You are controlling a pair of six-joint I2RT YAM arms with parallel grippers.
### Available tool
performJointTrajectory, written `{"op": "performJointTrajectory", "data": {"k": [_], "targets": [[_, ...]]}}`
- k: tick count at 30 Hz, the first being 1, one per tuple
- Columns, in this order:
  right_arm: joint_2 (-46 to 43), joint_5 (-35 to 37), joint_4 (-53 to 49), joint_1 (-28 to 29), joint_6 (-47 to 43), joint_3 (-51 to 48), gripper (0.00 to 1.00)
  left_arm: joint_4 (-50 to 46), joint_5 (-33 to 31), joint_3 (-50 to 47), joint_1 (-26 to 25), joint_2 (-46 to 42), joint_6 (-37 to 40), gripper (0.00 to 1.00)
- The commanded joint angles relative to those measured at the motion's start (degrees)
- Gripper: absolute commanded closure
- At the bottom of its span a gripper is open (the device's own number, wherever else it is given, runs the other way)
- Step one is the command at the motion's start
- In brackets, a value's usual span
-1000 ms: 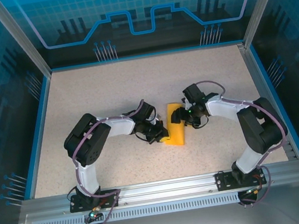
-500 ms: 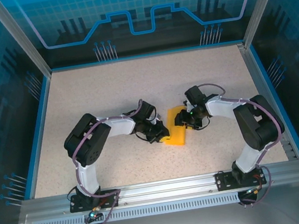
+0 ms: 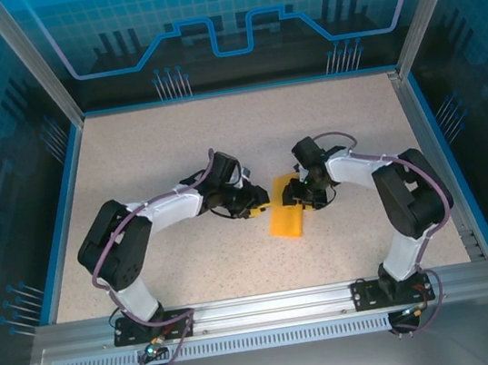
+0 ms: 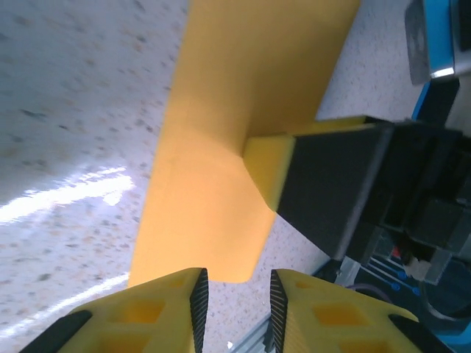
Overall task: Fold a paper plane with a square sheet of paper (pick it up from the middle)
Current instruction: Fold the square sheet of paper in half at the center of the table.
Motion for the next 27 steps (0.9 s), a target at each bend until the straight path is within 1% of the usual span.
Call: {"op": "performJointTrajectory", "data": {"k": [1,16,22,27], "targets": [[5.83,4.35,-0.17,2.39,-0.93,-0.83,0.45,-0.36,-1.54,-2.43,0.9,-0.52,-1.11,0.69],[9.47,5.6,-1.73,4.45,-0.46,1.22,0.37,0.61,-1.43,-3.42,0.94,1.23,-1.61,0.72],[10.95,5.51,-1.06,4.67,0.75,0.65,0.37,1.07,-1.74,-3.72,0.94,1.15,-1.53,0.75],[12.21,4.67,-1.23,4.67,1.58,0.59,0.37,3.48,-2.34,-5.47,0.94,0.18,-1.45,0.76]]}}
